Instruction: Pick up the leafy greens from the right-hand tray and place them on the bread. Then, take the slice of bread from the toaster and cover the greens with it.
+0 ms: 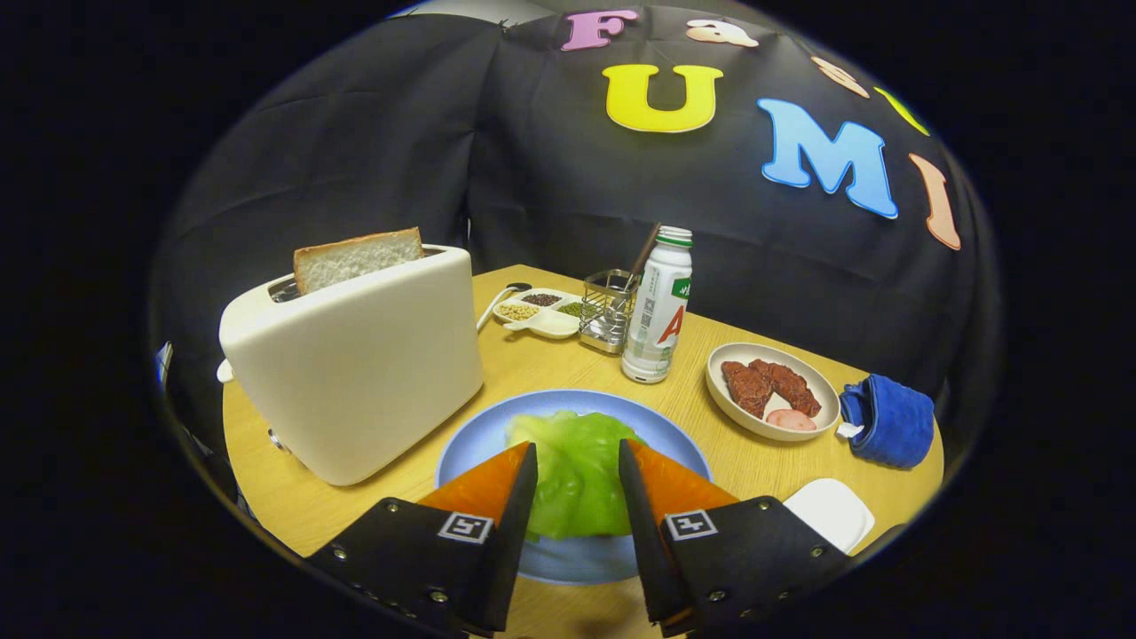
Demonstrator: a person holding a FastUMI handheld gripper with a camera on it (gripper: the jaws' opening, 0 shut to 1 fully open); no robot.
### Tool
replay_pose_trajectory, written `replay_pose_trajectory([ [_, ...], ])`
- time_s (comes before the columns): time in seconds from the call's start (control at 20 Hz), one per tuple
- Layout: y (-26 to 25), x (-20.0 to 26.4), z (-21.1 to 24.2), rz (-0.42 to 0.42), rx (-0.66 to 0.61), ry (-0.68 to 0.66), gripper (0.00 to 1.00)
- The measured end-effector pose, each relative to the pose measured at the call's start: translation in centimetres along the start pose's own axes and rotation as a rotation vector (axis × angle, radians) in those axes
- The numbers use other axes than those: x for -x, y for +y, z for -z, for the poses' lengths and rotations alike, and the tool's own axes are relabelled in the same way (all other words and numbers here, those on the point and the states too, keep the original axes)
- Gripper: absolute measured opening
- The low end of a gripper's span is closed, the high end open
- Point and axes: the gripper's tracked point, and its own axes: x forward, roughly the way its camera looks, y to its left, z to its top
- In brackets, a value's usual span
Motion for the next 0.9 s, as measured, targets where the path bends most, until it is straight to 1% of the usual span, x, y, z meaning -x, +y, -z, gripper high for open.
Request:
replay_pose_trajectory([
  [0.1,-0.1,0.5,-0.4,0.006,0.015,-0.018,0.59],
  [0.2,-0.4,0.9,-0.6,0.014,0.014,-0.032,0.59],
  [0.35,-0.4,1.6,-0.8,0.003,-0.026,-0.053,0.59],
  [0.5,-0.9,2.4,-1.0,0.024,-0.069,-0.099,0.59],
  [0.75,-0.8,4.2,-2.5,0.085,-0.157,-0.228,0.59],
  [0.9,-1.0,5.8,-3.9,0.169,-0.205,-0.307,0.59],
])
